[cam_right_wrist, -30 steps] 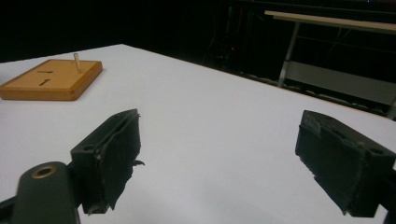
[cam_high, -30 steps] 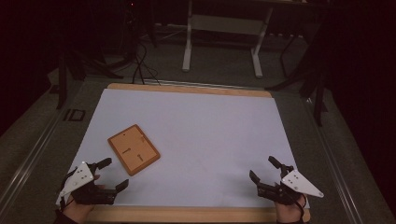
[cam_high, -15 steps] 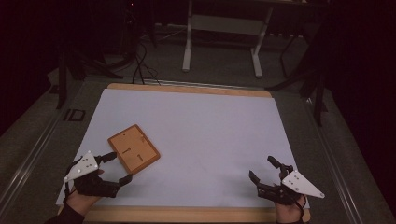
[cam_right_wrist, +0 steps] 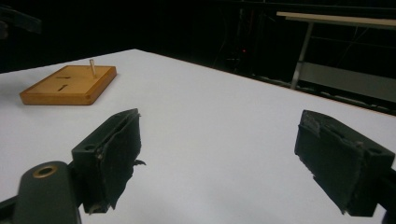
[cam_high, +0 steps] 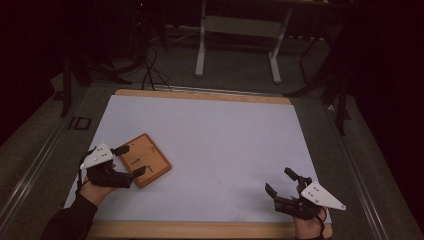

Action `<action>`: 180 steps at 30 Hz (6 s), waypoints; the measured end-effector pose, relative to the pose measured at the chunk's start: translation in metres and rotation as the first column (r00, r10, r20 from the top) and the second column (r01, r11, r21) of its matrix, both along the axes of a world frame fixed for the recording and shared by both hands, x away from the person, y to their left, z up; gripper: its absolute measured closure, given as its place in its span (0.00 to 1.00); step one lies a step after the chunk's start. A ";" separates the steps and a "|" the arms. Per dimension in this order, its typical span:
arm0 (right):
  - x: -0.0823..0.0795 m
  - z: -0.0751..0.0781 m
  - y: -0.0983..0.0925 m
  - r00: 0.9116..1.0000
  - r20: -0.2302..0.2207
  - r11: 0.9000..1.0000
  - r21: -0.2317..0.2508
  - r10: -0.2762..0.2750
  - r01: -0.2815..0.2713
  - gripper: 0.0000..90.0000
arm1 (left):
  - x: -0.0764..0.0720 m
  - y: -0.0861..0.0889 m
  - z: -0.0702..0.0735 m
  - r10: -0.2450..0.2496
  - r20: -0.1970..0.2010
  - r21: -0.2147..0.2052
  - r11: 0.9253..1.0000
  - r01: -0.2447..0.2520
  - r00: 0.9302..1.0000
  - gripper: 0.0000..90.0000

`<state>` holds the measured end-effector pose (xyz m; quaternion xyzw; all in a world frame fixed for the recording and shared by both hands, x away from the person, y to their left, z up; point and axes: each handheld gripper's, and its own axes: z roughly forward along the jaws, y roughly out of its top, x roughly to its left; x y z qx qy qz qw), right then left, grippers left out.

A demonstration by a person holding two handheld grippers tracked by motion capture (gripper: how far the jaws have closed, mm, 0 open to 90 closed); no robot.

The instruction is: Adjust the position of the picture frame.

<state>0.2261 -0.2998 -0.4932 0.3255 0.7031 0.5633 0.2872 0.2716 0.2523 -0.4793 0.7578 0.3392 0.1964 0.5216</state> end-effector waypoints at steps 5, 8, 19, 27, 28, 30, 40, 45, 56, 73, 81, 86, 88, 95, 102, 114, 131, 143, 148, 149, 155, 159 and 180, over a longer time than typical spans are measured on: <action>0.001 -0.001 0.000 1.000 -0.008 1.000 0.004 0.002 -0.002 0.16 | 0.014 -0.001 -0.004 0.006 -0.005 0.020 1.000 -0.006 1.000 0.13; 0.001 -0.001 -0.001 1.000 -0.008 1.000 0.009 0.003 -0.003 0.16 | 0.023 -0.002 -0.008 0.014 -0.019 0.034 0.999 -0.014 1.000 0.16; 0.000 0.000 -0.002 1.000 -0.003 1.000 0.030 -0.005 0.005 0.15 | 0.052 -0.009 -0.032 0.077 -0.097 0.128 0.990 -0.064 0.992 0.32; 0.002 -0.002 0.000 1.000 -0.024 1.000 0.022 0.006 -0.006 0.15 | 0.064 -0.018 -0.042 0.061 -0.121 0.154 0.987 -0.042 0.991 0.48; 0.002 -0.002 0.000 1.000 -0.024 1.000 0.022 0.006 -0.006 0.15 | 0.064 -0.018 -0.042 0.061 -0.121 0.154 0.987 -0.042 0.991 0.48; 0.002 -0.002 -0.001 0.999 -0.031 1.000 0.027 0.007 -0.006 0.15 | 0.069 -0.022 -0.046 0.073 -0.131 0.167 0.985 -0.050 0.989 0.51; 0.003 -0.003 -0.001 0.999 -0.044 1.000 0.027 0.015 -0.013 0.15 | 0.079 -0.029 -0.054 0.076 -0.148 0.197 0.979 -0.046 0.986 0.74; 0.003 -0.004 -0.002 0.999 -0.051 1.000 0.026 0.017 -0.016 0.15 | 0.082 -0.029 -0.055 0.078 -0.140 0.184 0.982 -0.051 0.987 0.82; 0.004 -0.005 -0.001 0.998 -0.062 0.999 0.025 0.025 -0.024 0.15 | 0.083 -0.030 -0.060 0.078 -0.119 0.173 0.983 -0.057 0.990 0.93; 0.005 -0.005 -0.001 0.997 -0.073 0.999 0.030 0.035 -0.033 0.15 | 0.079 -0.030 -0.060 0.067 -0.106 0.179 0.983 -0.047 0.992 0.94; 0.005 -0.005 -0.002 0.996 -0.076 0.999 0.038 0.036 -0.033 0.15 | 0.075 -0.029 -0.055 0.077 -0.096 0.171 0.983 -0.060 0.992 0.95; 0.006 -0.005 -0.002 0.996 -0.079 0.999 0.042 0.038 -0.034 0.15 | 0.072 -0.027 -0.049 0.087 -0.079 0.159 0.984 -0.074 0.993 0.95; 0.006 -0.005 -0.002 0.996 -0.080 0.999 0.044 0.036 -0.032 0.15 | 0.072 -0.025 -0.045 0.083 -0.077 0.150 0.986 -0.071 0.994 0.95; 0.006 -0.006 -0.002 0.996 -0.086 0.998 0.047 0.036 -0.032 0.15 | 0.069 -0.024 -0.037 0.079 -0.065 0.136 0.988 -0.069 0.995 0.95; 0.007 -0.006 -0.002 0.995 -0.088 0.998 0.048 0.037 -0.033 0.15 | 0.068 -0.028 -0.026 0.051 -0.058 0.114 0.992 -0.044 0.997 0.95; 0.007 -0.006 -0.002 0.995 -0.088 0.998 0.048 0.037 -0.033 0.15 | 0.066 -0.050 -0.006 -0.031 -0.032 0.079 0.996 0.034 0.999 0.95; 0.006 -0.005 -0.003 0.996 -0.078 0.998 0.055 0.042 -0.038 0.16 | 0.077 -0.105 0.009 -0.126 -0.034 0.099 0.987 0.129 0.991 0.95; 0.005 -0.004 -0.005 0.996 -0.077 0.997 0.065 0.045 -0.040 0.16 | 0.089 -0.151 0.004 -0.174 -0.062 0.119 0.976 0.181 0.983 0.95; 0.004 -0.003 -0.006 0.996 -0.076 0.997 0.067 0.046 -0.041 0.16 | 0.094 -0.168 0.000 -0.195 -0.068 0.131 0.970 0.203 0.978 0.95; 0.004 -0.003 -0.006 0.996 -0.076 0.997 0.067 0.047 -0.042 0.16 | 0.095 -0.171 -0.001 -0.200 -0.076 0.129 0.969 0.208 0.977 0.95; 0.003 -0.003 -0.007 0.996 -0.074 0.997 0.066 0.053 -0.048 0.16 | 0.102 -0.188 -0.011 -0.207 -0.088 0.142 0.966 0.218 0.974 0.95; 0.003 -0.003 -0.007 0.996 -0.076 0.996 0.069 0.056 -0.051 0.16 | 0.106 -0.195 -0.014 -0.213 -0.096 0.149 0.963 0.226 0.972 0.95; 0.003 -0.003 -0.005 0.995 -0.073 0.996 0.054 0.068 -0.064 0.16 | 0.127 -0.229 -0.040 -0.192 -0.139 0.196 0.956 0.217 0.972 0.94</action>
